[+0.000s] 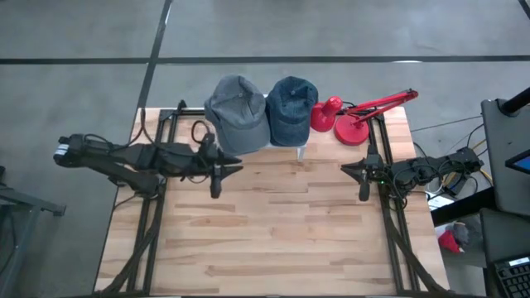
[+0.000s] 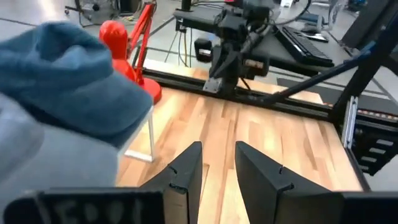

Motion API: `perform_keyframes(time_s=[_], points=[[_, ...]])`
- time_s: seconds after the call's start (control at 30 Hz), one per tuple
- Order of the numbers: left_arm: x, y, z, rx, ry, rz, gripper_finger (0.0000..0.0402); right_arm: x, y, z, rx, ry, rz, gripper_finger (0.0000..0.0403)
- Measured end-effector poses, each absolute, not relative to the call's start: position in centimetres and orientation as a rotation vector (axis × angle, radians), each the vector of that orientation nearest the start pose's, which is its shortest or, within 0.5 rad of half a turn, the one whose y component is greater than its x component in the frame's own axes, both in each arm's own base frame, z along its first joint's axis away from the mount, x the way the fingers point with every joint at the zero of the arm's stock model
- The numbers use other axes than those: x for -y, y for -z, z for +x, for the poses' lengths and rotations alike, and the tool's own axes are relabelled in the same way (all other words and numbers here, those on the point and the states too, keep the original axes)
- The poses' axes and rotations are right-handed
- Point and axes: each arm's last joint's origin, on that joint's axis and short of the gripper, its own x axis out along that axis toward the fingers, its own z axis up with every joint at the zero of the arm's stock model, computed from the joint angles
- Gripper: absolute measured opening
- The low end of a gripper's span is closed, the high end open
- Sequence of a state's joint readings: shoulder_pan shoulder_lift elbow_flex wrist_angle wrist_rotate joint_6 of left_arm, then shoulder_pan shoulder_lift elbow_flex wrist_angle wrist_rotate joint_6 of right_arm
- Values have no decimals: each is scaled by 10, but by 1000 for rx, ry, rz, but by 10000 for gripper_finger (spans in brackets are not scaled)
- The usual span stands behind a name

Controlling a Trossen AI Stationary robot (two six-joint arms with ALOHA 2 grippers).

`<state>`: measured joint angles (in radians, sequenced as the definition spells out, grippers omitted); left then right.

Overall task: Pick & Place hat
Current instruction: Return to Home Position

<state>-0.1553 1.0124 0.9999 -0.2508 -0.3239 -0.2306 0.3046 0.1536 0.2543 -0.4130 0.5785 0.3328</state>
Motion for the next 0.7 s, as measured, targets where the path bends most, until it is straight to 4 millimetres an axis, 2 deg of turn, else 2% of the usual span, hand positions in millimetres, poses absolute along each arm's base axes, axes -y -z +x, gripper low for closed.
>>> perform_keyframes(time_s=[0.13,0.43,0.7], points=[[21,-332,196,-224,-195,-178,99,-10,-200,85,-235,315,195,43],[14,-275,147,-76,-165,-238,99,-10,-200,85,-235,315,195,43],[11,-230,123,-56,-159,-275,99,-10,-200,85,-233,316,203,43]])
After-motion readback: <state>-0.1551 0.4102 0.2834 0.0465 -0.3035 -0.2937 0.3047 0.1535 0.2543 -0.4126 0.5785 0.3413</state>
